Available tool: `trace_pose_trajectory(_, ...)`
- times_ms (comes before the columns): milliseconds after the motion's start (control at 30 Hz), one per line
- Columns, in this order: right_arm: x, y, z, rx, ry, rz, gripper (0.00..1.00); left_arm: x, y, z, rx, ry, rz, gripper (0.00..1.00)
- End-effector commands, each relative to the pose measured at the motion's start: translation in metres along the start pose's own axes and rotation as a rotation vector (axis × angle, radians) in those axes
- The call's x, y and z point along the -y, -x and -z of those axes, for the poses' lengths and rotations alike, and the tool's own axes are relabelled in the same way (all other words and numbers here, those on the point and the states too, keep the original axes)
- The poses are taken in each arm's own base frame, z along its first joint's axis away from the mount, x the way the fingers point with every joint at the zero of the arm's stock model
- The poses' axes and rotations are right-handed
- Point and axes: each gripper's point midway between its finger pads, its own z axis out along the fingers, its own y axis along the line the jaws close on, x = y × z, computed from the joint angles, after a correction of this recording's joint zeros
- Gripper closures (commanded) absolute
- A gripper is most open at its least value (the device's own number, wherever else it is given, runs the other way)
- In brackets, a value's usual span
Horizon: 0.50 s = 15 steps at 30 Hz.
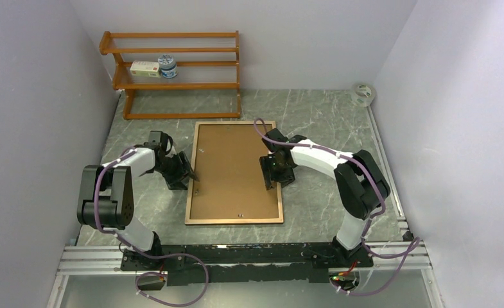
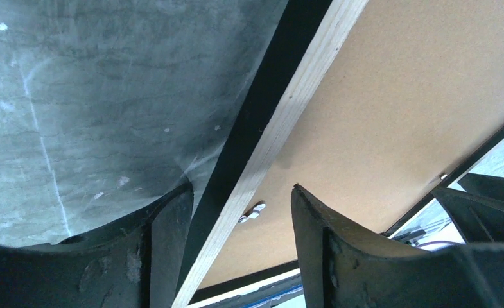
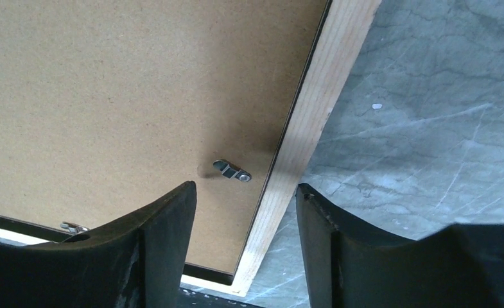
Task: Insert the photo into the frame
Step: Install the photo frame at the center of the board.
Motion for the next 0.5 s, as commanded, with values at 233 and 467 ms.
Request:
trace_pose_trajectory(233,0.015,0.002,-0.01,0.02,-0.09,-0.022,0.42,-0.009,-0.008,-0.004,-0.008,0.026,0.021,0.42)
trace_pose_trajectory(467,0.022,0.004,-0.019,0.023,-0.144,-0.047,0.39,-0.01,-0.009,-0.005,-0.012,0.028,0.023,0.43)
